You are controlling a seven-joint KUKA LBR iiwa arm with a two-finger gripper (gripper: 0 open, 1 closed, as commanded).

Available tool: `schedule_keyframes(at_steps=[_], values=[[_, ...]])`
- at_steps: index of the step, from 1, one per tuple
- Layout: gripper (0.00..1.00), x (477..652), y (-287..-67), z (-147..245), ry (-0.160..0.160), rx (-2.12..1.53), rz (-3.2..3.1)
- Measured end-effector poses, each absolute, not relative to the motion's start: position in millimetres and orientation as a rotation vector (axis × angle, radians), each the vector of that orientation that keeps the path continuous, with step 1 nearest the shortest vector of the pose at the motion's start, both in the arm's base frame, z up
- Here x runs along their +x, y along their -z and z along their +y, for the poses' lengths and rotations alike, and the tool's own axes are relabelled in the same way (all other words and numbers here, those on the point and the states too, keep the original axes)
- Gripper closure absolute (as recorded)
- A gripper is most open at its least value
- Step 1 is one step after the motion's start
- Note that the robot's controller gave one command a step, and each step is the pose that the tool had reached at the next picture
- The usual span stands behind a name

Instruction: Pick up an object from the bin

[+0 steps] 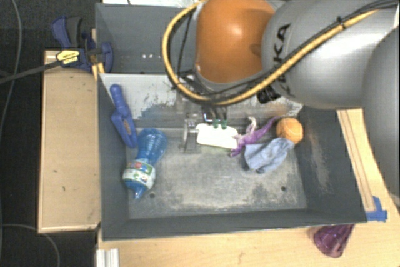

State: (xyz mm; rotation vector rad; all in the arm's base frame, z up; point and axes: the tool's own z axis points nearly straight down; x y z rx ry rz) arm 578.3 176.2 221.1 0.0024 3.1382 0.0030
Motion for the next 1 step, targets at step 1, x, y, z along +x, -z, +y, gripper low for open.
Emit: schedule_keyframes(at_steps=[1], values=[[0.00,572.0,-179.2,198.3,-0.003,-0.176,3.132]])
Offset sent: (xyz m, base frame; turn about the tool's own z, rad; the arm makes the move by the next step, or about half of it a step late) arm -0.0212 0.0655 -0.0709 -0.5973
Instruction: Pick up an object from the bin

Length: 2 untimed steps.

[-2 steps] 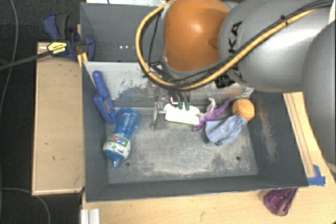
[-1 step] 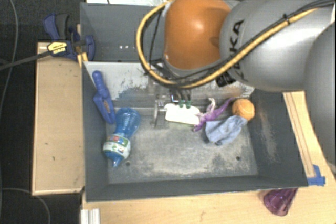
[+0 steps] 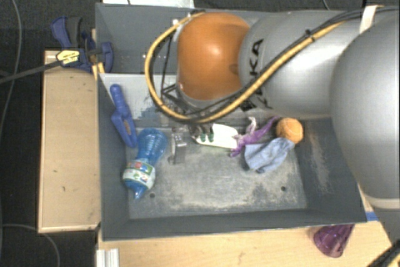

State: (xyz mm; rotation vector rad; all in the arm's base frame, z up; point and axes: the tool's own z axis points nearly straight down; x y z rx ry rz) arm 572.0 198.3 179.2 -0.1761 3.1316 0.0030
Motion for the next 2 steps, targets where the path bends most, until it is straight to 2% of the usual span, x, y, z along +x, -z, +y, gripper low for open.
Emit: schedule_keyframes(at_steps=[1,2], values=[[0.00,562.7,-157.6,225.9,-0.001,-0.733,3.052],[0.00,559.6,-139.2,237.8,-0.001,-1.172,2.908]])
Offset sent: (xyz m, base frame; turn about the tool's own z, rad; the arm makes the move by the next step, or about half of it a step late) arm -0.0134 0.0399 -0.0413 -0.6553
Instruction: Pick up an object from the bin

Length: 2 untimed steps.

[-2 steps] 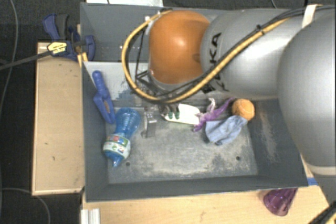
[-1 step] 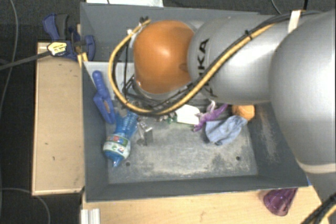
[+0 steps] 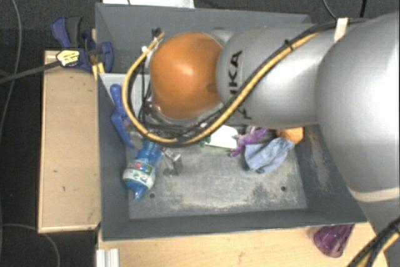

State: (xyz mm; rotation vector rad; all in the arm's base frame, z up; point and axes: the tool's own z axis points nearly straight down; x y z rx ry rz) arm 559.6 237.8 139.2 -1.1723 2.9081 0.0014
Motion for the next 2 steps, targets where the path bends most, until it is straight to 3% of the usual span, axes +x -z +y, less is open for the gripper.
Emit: schedule_keyframes(at_steps=[1,2], values=[[0.00,561.5,-87.1,237.3,0.000,-1.373,2.815],[1.00,578.1,-70.4,254.5,-0.002,-1.818,2.551]])
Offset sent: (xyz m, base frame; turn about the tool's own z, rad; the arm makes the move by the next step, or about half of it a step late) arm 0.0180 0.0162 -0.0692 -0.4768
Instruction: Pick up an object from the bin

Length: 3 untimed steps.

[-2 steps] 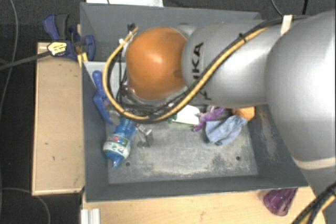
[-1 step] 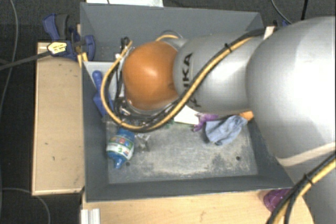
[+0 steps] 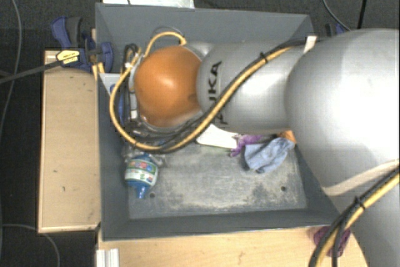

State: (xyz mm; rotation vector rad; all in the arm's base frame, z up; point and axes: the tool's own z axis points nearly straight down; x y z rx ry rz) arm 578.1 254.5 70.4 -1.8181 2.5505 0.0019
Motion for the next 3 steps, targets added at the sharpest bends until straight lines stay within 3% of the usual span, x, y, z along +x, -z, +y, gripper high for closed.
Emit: schedule_keyframes(at_steps=[2,3], values=[[1.00,576.9,-73.6,254.3,-0.005,-1.818,2.554],[1.00,574.8,-93.3,253.6,-0.007,-1.820,2.562]])
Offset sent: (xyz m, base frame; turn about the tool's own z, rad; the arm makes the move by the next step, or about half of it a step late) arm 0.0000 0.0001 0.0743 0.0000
